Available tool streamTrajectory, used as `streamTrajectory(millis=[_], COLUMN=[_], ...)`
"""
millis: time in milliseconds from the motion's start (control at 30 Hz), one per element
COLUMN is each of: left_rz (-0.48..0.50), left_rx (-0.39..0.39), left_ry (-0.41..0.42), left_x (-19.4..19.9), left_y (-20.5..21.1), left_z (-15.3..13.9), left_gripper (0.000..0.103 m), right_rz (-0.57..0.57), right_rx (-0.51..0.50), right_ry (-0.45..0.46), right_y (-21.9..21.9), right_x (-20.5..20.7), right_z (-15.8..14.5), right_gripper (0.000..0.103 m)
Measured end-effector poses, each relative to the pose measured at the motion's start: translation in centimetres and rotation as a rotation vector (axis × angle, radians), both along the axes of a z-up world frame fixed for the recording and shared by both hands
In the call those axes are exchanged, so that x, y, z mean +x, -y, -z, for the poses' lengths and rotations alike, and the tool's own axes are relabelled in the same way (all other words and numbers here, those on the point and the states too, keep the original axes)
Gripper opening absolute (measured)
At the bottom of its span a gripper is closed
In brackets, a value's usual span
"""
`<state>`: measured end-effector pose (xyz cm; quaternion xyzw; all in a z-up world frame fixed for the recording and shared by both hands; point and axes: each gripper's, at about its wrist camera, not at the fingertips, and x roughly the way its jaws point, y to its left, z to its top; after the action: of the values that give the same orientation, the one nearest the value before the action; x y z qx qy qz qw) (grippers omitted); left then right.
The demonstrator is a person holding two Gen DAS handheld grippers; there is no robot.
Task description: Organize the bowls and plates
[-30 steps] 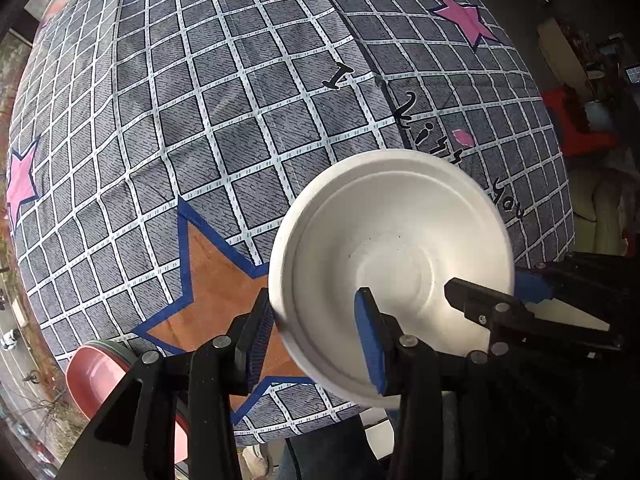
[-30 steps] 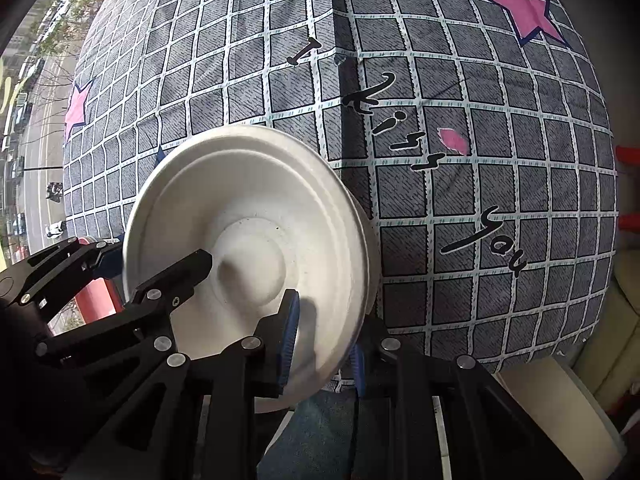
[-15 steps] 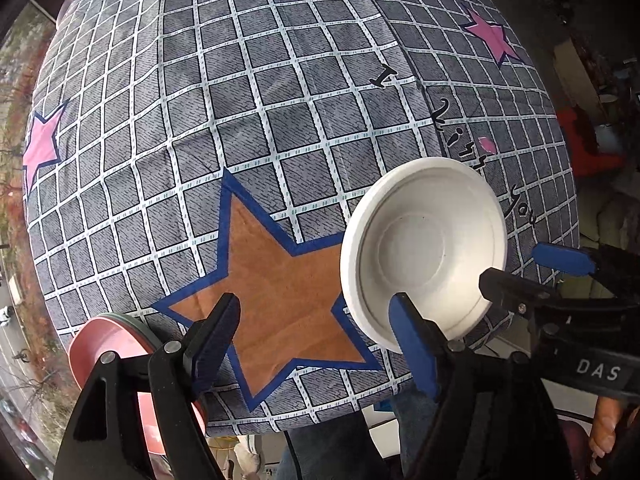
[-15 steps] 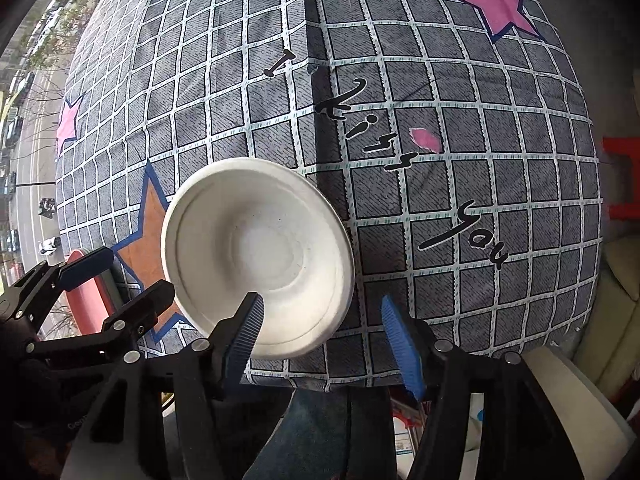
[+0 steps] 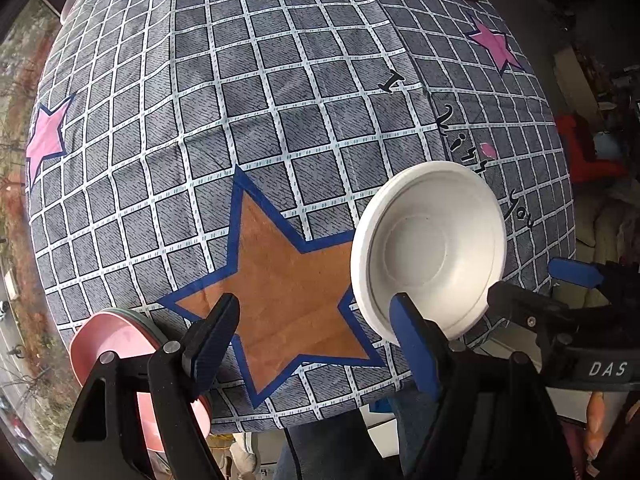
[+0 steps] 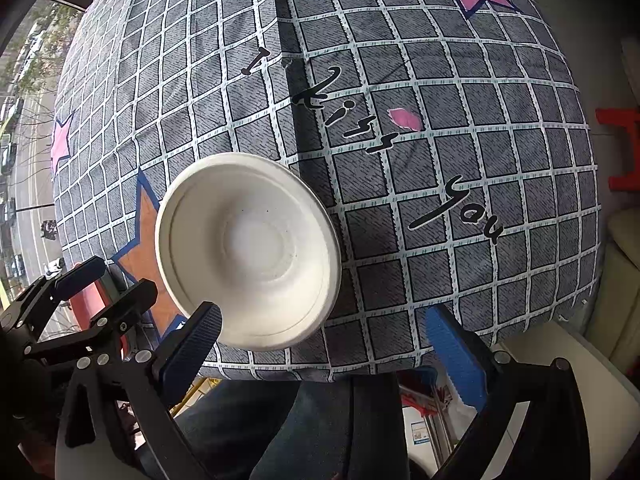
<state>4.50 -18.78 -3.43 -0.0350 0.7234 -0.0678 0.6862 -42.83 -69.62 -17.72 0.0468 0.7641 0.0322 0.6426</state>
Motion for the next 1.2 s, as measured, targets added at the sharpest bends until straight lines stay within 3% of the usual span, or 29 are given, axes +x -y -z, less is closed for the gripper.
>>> streamTrajectory(millis=[200, 700, 1000, 1200], left_rz=[-0.027, -0.011, -0.006, -0.018], left_rx=[-0.006, 0.041, 0.053, 0.063], left_ry=[-0.015, -0.064, -0.071, -0.083], left_x=[-0.7, -2.0, -2.0, -1.4], left_y=[-2.2, -2.1, -1.5, -0.3], left_z=[-0.4, 0.1, -0.3, 1.0], left_gripper=[0.081, 0.081, 0.081, 0.081], right_rz=[-0.022, 0.033, 0.045, 0.024], right_rx=[-0.017, -0.016, -0.028, -0.040], right_ry=[-0.009, -0.047, -0.059, -0.068], right_y=[-0.5, 2.1, 4.7, 5.1], right_x=[-1.2, -7.0, -6.9, -5.9], right_z=[0.0, 2.6, 3.2, 3.7], right_gripper=[0.102, 0.102, 0.102, 0.102])
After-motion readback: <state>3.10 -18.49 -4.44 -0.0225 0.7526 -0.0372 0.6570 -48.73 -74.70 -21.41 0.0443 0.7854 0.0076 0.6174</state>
